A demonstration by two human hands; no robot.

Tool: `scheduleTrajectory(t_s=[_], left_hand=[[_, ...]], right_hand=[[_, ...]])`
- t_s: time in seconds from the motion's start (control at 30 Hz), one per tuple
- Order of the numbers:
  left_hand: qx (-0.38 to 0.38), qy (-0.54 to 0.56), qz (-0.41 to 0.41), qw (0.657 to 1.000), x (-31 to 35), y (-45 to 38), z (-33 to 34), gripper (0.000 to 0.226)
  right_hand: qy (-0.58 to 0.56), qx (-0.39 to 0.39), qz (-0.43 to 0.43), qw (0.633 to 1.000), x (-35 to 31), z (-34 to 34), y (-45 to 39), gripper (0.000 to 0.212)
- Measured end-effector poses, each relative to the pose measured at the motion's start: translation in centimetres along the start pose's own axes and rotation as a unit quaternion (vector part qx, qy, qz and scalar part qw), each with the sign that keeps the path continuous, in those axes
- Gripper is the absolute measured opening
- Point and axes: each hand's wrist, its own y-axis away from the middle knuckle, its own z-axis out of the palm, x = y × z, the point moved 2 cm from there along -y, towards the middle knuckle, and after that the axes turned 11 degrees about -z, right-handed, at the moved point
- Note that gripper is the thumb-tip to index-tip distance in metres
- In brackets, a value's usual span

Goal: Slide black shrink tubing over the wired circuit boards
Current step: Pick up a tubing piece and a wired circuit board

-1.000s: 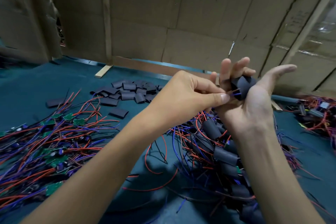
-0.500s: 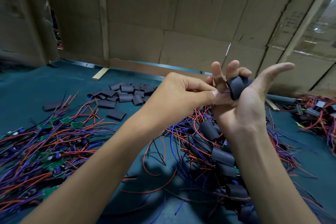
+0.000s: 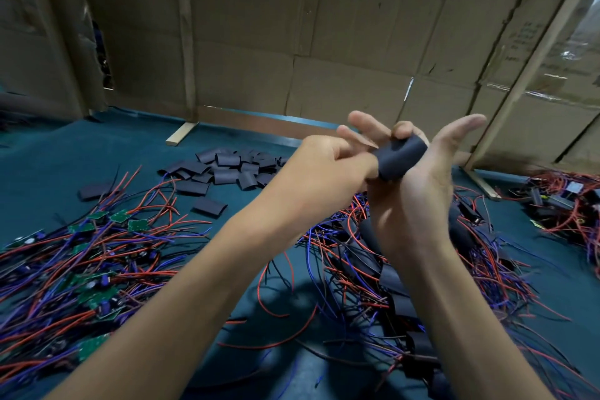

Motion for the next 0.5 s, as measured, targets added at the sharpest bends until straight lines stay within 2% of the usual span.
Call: scheduleTrajectory(t_s=[0.07,0.13,0.2,0.27,0.33,0.43,0.5], left_hand=[[0.006,0.054,-0.049,0.997,0.2,-0.3,0.0,0.036],[-0.013,0.086,-0.045,0.995,0.4,-0.2,-0.1,0.045],[-0.058,0.051,-0.009,0.997,0.7,0.0,-0.4,0.053],[-0.078,-0.036,0.044,0.995,0.7,0.4,-1.0,0.066],[-0.051,-0.131,0.07,0.988,0.8,0.6,-1.7,0.059],[0.002,-0.245,0.079,0.966,0.8,0.6,-2.4,0.033],[0.047,-0.3,0.099,0.948,0.6,0.3,-2.9,0.023]], right_hand=[[-0.001,-0.015,-0.032,0.999,0.3,0.0,-0.3,0.059],[0.049,-0.023,-0.06,0.997,0.4,0.1,0.0,0.059],[0.105,-0.046,-0.078,0.99,0.9,-0.6,0.0,0.057],[0.162,-0.085,-0.087,0.979,1.4,-0.8,0.2,0.053],[0.228,-0.137,-0.085,0.96,1.8,-0.9,0.4,0.053],[0.301,-0.213,-0.084,0.926,1.8,-0.8,0.4,0.045],[0.321,-0.218,-0.089,0.917,1.4,-0.8,0.2,0.039]])
